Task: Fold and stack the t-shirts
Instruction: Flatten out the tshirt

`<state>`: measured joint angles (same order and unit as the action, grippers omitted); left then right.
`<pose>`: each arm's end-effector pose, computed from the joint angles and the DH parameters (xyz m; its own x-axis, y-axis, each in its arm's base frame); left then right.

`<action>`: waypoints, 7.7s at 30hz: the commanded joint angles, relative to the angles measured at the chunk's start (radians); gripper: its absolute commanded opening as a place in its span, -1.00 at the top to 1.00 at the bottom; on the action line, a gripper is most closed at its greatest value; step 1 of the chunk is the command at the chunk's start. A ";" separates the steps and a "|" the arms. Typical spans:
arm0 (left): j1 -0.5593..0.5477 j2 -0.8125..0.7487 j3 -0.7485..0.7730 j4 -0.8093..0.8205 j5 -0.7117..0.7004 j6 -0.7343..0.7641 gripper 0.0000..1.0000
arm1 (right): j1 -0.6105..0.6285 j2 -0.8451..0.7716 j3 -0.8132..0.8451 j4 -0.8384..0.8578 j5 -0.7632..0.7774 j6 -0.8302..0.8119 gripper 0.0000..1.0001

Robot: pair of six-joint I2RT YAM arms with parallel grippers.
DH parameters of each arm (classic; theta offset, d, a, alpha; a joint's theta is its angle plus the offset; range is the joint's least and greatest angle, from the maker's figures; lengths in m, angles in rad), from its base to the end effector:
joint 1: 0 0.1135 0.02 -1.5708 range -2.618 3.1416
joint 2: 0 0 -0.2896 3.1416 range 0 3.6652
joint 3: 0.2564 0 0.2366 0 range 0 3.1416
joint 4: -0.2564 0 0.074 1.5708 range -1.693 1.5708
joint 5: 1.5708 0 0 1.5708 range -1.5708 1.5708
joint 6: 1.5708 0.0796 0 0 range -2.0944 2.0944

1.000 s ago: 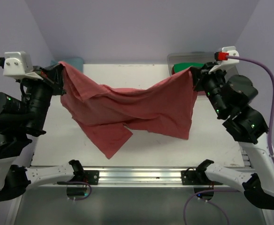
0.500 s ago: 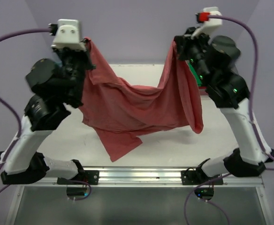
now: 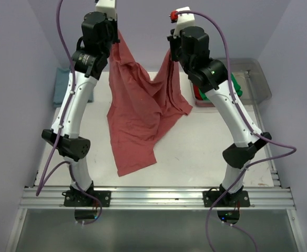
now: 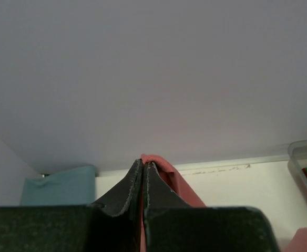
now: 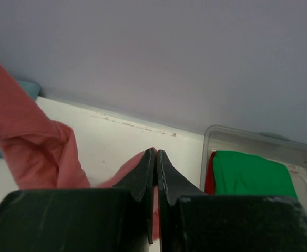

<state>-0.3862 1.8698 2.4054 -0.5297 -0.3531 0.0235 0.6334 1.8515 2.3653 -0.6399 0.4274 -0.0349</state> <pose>0.3996 -0.1328 0.5595 0.0062 0.0213 -0.9998 0.0330 0.9992 0.0215 0.3543 0.2192 0.5381 -0.0941 -0.1085 -0.9896 -0.2106 0.9737 -0.0867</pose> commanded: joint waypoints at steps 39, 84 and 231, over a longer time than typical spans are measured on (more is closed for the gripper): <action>0.356 0.114 0.096 0.017 0.445 -0.231 1.00 | -0.090 0.226 0.237 0.212 -0.057 0.104 1.00; 0.326 -1.176 -1.526 -0.472 0.480 -0.548 1.00 | 0.066 -0.388 -1.187 -0.233 -0.026 0.299 1.00; 0.187 -0.725 -1.309 0.120 0.602 -0.416 -0.07 | -0.400 0.178 -0.401 -0.075 -0.611 0.477 1.00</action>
<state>-0.1932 1.1614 1.0973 -0.4290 0.2714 -0.3843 0.2142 1.9789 1.8408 -0.7002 -0.1097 0.4339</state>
